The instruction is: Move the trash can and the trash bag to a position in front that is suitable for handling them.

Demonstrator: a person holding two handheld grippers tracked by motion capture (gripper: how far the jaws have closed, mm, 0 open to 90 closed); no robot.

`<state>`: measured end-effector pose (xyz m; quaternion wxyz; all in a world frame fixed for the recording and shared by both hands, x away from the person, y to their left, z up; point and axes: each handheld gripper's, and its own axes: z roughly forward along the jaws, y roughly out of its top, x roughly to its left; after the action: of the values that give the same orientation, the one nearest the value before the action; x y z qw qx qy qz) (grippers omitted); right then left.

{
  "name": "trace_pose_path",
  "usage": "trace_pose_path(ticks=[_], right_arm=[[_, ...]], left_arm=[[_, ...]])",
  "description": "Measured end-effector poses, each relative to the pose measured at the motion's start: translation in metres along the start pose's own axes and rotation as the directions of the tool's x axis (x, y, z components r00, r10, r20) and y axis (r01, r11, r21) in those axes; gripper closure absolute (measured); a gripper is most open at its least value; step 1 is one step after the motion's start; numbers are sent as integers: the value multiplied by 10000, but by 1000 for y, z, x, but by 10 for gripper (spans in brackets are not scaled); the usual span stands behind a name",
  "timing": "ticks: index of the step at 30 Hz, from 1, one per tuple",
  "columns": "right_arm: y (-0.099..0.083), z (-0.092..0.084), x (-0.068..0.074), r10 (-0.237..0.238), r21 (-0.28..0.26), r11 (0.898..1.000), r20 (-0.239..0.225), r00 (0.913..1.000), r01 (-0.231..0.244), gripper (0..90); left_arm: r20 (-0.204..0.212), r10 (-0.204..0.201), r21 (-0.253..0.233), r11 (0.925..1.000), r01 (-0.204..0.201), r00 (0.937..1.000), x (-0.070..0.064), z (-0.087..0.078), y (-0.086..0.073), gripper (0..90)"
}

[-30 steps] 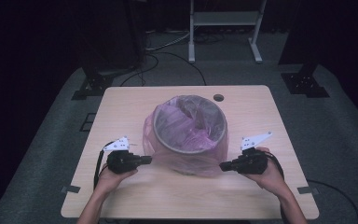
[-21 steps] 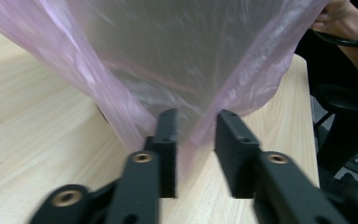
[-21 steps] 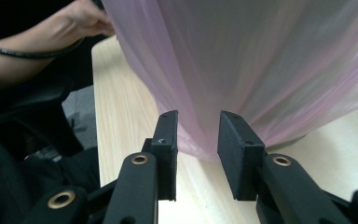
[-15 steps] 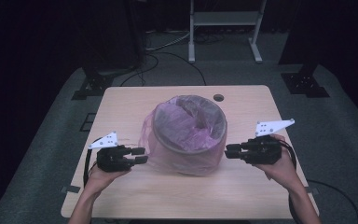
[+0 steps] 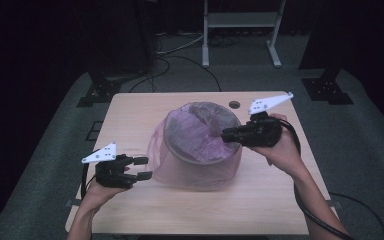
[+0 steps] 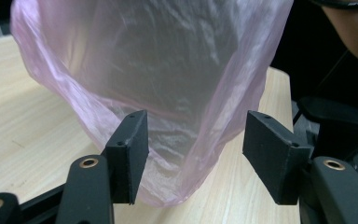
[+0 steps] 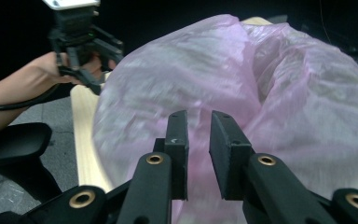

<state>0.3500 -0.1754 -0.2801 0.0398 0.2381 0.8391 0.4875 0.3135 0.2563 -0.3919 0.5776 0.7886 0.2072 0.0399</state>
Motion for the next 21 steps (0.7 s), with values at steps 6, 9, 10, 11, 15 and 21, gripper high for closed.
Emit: trace_pose_path(ticks=[6, 9, 10, 11, 15, 21], right_arm=[[28, 38, -1, -224, 1567, 9876, 581, 9981, 131, 801], [34, 54, 0, -270, 2128, 9770, 518, 9983, 154, 814], [35, 59, 1, -355, 2320, 9724, 452, 9983, 241, 814], [36, 64, 5, -471, 2536, 9666, 341, 9983, 370, 814], [39, 77, 17, -970, 3083, 9468, -20, 9953, 929, 814], [44, 87, 31, -1277, 3550, 9253, -393, 9910, 1333, 814]], left_arm=[[-427, 75, -127, 9999, -80, 9991, 3, 2, 7, 388], [-563, 174, -82, 9998, -179, 9983, 4, 5, 11, 385], [-654, 210, -60, 9998, -214, 9976, 4, 5, 12, 382], [-654, 210, -60, 9998, -214, 9976, 4, 5, 12, 379], [-796, 300, -10, 9995, -302, 9964, 4, 8, 16, 373], [-963, 421, 80, 9991, -415, 9945, 0, 12, 18, 368]])
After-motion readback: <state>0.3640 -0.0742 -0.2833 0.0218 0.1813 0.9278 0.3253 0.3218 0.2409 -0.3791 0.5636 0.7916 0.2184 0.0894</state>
